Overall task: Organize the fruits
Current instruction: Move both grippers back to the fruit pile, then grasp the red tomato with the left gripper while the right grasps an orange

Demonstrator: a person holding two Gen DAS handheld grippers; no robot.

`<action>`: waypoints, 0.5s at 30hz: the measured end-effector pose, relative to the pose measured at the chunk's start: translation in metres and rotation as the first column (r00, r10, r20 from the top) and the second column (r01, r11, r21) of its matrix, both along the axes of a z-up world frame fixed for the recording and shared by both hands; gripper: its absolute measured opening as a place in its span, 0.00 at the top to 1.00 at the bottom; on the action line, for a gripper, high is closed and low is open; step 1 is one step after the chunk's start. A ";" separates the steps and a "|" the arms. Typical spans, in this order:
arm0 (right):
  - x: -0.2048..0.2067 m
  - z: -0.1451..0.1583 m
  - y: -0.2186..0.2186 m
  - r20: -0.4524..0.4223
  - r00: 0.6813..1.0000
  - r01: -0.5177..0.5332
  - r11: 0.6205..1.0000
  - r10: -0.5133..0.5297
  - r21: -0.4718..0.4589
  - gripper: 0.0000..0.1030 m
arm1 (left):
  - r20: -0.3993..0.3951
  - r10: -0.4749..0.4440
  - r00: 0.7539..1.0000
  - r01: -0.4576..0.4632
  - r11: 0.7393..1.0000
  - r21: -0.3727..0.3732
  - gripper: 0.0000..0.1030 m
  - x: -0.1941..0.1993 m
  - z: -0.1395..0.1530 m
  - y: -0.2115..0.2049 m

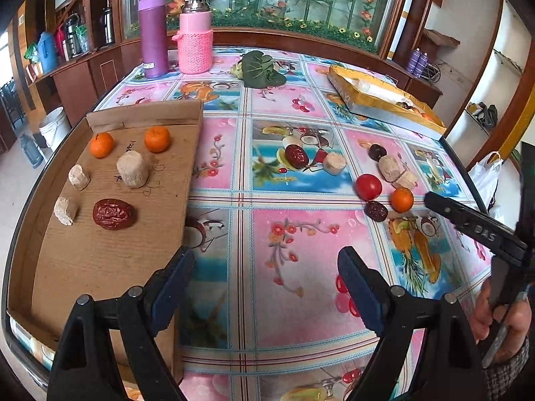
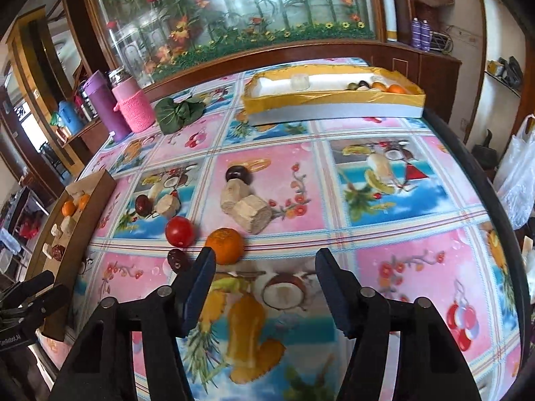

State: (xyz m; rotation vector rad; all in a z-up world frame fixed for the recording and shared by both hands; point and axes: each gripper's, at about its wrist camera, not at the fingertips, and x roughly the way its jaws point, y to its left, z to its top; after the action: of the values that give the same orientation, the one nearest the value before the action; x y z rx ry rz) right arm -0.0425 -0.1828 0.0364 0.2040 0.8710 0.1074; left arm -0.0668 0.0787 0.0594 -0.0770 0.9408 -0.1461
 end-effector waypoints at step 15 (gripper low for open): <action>0.031 -0.027 0.016 -0.048 0.998 -0.045 0.997 0.048 0.064 0.68 | -0.033 -0.088 0.996 0.083 0.988 -0.132 0.16 0.048 0.001 -0.032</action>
State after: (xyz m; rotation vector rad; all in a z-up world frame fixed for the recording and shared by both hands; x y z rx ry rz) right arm -0.0118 -0.1664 0.0097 0.2460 0.9224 0.1738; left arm -0.0188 0.0471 0.0601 -0.1604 0.9729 -0.2866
